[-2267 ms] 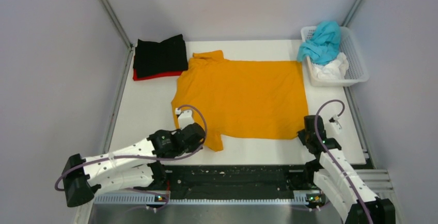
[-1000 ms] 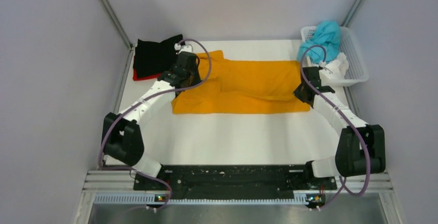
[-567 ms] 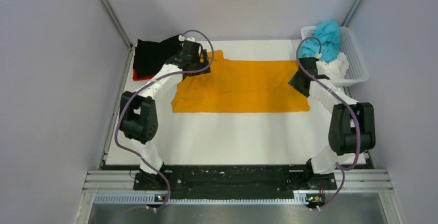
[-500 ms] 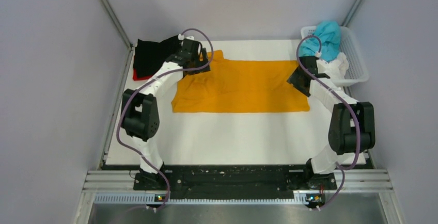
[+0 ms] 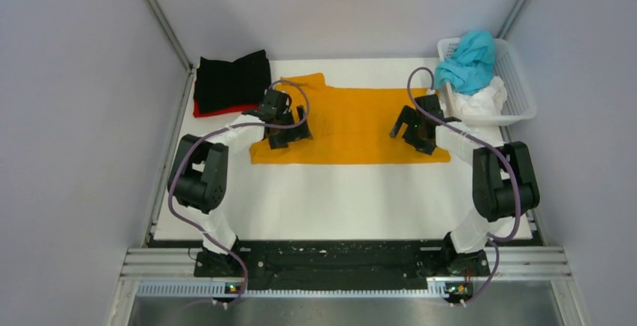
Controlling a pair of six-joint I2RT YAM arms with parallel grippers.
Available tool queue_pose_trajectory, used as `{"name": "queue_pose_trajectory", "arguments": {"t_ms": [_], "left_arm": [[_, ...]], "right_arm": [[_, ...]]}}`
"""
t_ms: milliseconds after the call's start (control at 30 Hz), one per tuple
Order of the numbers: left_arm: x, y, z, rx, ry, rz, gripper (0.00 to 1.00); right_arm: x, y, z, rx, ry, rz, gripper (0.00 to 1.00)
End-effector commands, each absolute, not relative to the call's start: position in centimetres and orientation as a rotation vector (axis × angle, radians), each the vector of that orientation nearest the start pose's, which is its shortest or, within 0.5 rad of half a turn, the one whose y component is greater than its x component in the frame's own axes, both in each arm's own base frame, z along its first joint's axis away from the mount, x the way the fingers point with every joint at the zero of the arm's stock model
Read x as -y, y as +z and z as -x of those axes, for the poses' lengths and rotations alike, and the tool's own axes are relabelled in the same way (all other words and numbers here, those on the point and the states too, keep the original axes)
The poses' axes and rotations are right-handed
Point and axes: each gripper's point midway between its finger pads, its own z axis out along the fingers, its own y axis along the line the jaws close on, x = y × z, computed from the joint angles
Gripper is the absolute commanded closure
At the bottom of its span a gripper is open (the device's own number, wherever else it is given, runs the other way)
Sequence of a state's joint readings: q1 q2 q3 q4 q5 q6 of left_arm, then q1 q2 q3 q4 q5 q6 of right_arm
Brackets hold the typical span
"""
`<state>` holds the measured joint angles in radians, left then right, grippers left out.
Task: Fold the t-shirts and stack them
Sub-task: Grab the side of the flattened tshirt furthest away from the robot with both arms
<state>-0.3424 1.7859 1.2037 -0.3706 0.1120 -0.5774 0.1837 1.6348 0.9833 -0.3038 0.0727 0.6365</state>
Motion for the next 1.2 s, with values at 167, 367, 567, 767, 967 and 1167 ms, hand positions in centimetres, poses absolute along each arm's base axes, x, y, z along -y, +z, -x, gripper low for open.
{"name": "queue_pose_trajectory", "arguments": {"t_ms": [167,367,567,767,967,1167], "left_arm": [[18.5,3.3,-34.4,-2.628,-0.595,0.359,0.01],[18.8,2.4,-27.1,-2.665,-0.588,0.375,0.01],[18.6,2.3,-20.4,-2.680,-0.413,0.445,0.01],[17.6,2.0,-15.9,-2.717,-0.435,0.546,0.01],[18.0,4.3,-15.8,-2.693,-0.465,0.533,0.01],[20.2,9.0,-21.6,-2.469,-0.529,0.456,0.01]], "right_arm": [[-7.9,0.2,-32.9,-2.596,0.196,-0.596,0.01],[-6.7,-0.3,-25.9,-2.638,0.182,-0.709,0.01],[-5.1,1.0,-20.5,-2.611,0.144,-0.792,0.01],[-5.3,0.9,-16.8,-2.545,0.235,-0.948,0.02],[-5.0,3.4,-17.4,-2.459,0.259,-0.954,0.02],[-5.6,7.3,-21.5,-2.371,0.309,-0.870,0.02]]}}
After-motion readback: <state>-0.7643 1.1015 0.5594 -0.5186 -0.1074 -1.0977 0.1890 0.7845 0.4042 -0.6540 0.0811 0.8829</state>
